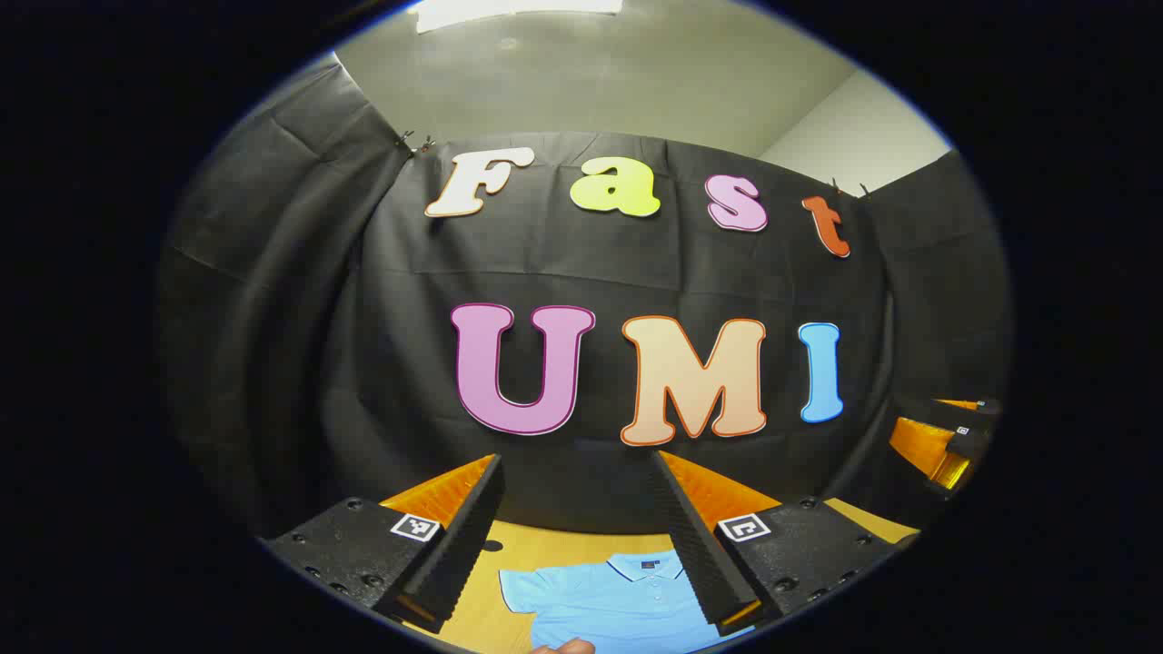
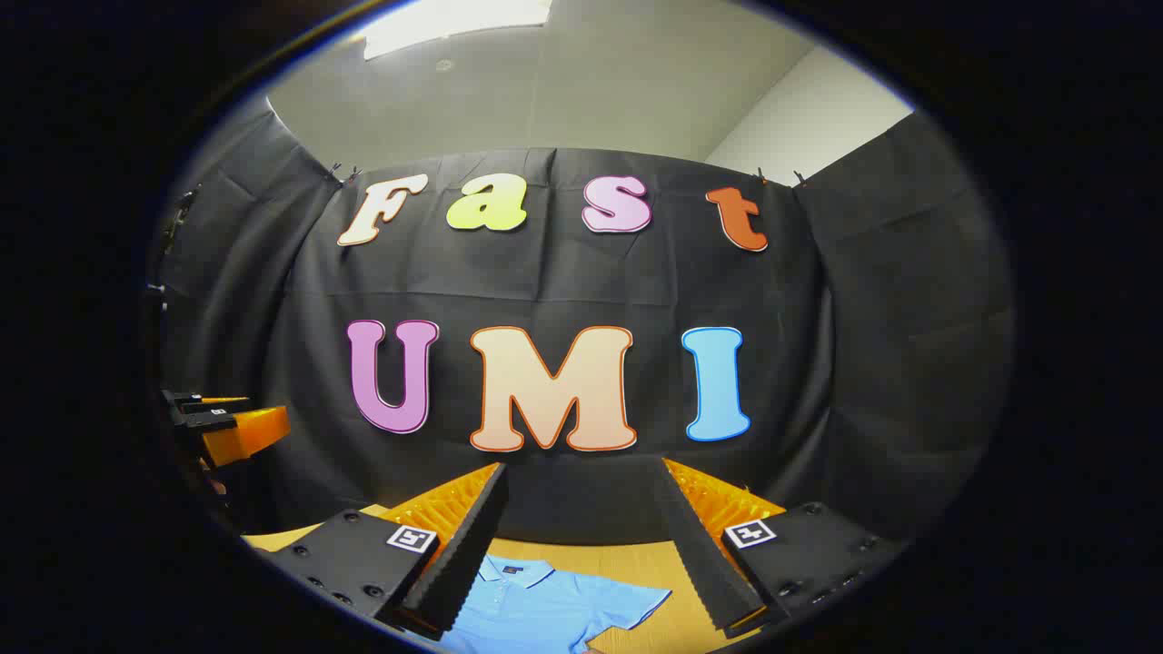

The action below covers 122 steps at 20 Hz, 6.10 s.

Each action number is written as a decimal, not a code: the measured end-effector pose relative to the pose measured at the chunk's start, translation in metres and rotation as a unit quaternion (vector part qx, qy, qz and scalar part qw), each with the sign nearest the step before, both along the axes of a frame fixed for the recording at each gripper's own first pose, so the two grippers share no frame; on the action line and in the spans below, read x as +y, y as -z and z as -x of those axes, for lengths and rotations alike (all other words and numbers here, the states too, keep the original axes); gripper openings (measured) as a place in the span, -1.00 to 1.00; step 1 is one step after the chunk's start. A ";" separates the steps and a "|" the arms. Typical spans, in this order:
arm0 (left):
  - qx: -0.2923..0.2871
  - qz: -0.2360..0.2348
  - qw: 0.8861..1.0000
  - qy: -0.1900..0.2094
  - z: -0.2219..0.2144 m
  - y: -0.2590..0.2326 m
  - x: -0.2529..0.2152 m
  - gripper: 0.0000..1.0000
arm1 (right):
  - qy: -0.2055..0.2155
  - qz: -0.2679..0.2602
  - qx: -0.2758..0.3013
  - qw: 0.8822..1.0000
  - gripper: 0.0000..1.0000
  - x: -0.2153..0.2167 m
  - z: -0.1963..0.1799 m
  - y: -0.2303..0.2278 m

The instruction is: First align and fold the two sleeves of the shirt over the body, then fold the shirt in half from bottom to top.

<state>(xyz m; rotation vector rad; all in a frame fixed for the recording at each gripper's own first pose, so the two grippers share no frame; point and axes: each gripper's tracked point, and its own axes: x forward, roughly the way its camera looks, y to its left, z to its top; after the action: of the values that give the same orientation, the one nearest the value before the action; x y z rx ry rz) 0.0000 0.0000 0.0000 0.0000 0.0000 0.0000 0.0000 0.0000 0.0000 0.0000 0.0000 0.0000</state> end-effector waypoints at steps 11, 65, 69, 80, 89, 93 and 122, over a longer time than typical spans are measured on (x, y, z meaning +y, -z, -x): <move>0.005 0.006 1.000 0.001 -0.001 -0.002 0.003 0.89 | -0.012 0.008 -0.006 1.000 0.99 0.014 0.001 -0.003; 0.083 -0.044 0.992 -0.079 -0.034 0.069 0.026 0.90 | -0.020 0.038 0.402 0.915 1.00 -0.106 -0.119 0.427; 0.094 -0.044 0.991 -0.081 -0.042 0.079 0.028 0.90 | -0.012 0.026 0.432 0.901 0.98 -0.110 -0.119 0.455; 0.118 -0.039 0.989 -0.084 -0.052 0.101 0.028 0.90 | 0.013 -0.002 0.478 0.878 0.89 -0.122 -0.124 0.501; 0.134 -0.025 0.987 -0.083 -0.055 0.114 0.024 0.90 | -0.035 0.013 0.453 0.891 -0.80 -0.088 -0.127 0.500; 0.134 -0.025 0.987 -0.087 -0.051 0.114 0.030 0.91 | -0.027 -0.003 0.441 0.897 -0.92 -0.077 -0.132 0.489; 0.152 -0.013 0.983 -0.103 -0.033 0.138 0.132 0.90 | -0.058 -0.091 0.427 0.898 0.80 0.089 -0.137 0.454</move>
<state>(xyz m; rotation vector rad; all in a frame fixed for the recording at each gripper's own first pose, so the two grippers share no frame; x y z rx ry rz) 0.0333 0.1321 -0.1381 0.0264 0.3063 0.2063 0.1369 0.0887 -0.4539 0.1890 0.8839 0.1205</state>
